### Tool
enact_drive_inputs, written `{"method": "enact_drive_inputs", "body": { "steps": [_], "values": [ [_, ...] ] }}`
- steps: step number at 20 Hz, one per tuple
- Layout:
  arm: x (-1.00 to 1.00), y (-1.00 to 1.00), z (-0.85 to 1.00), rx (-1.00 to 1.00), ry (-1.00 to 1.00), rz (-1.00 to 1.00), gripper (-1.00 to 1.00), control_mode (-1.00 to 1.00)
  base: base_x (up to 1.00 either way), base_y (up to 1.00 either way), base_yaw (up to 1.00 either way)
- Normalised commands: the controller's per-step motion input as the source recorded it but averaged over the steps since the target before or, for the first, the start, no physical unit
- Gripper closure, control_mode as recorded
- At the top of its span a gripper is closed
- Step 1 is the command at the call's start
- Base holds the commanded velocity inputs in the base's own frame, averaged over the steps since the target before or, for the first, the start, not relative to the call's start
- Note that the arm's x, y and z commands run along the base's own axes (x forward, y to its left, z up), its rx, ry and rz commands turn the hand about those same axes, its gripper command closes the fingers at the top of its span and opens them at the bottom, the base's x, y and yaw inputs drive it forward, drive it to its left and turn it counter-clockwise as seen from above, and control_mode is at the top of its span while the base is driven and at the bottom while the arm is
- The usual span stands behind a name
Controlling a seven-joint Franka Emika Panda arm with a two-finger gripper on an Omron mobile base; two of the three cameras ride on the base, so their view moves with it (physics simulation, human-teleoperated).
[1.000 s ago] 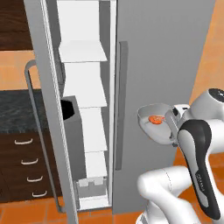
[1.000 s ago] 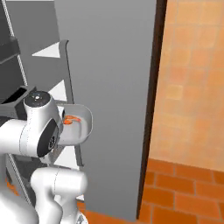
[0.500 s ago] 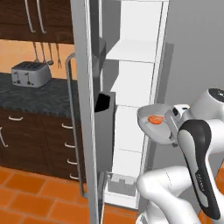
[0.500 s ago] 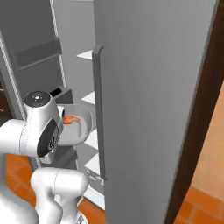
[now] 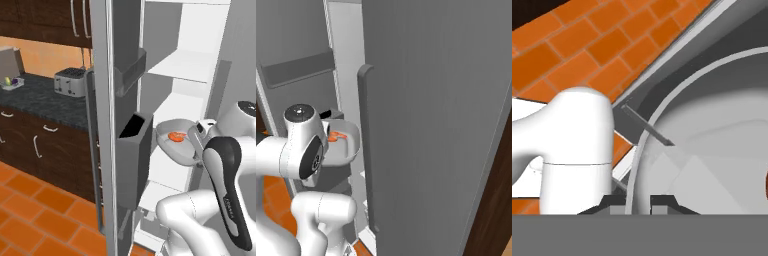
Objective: Take the meat container that has the shrimp and place it on the second highest rack of the freezer. Then take the vegetable container that has the eggplant and corn and place it on the highest rack of the freezer.
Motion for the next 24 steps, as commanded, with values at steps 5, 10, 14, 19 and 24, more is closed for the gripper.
{"method": "enact_drive_inputs", "body": {
  "steps": [5, 10, 14, 19, 24],
  "values": [
    [0.00, -0.02, 0.00, 0.00, -0.23, 0.06, 1.00, -1.00, 0.06, -0.12, 0.11],
    [0.23, 0.05, 0.00, 0.00, -0.17, -0.08, 1.00, -1.00, 0.00, 0.00, 0.00],
    [0.56, 0.03, -0.05, 0.06, 0.00, -0.27, 1.00, -1.00, 0.00, 0.00, 0.00],
    [0.26, 0.06, 0.12, 0.05, -0.14, -0.28, 1.00, -1.00, 0.00, 0.00, 0.00],
    [-0.13, 0.10, 0.54, 0.10, -0.36, -0.20, 1.00, -1.00, 0.00, 0.00, 0.00]
  ]
}}
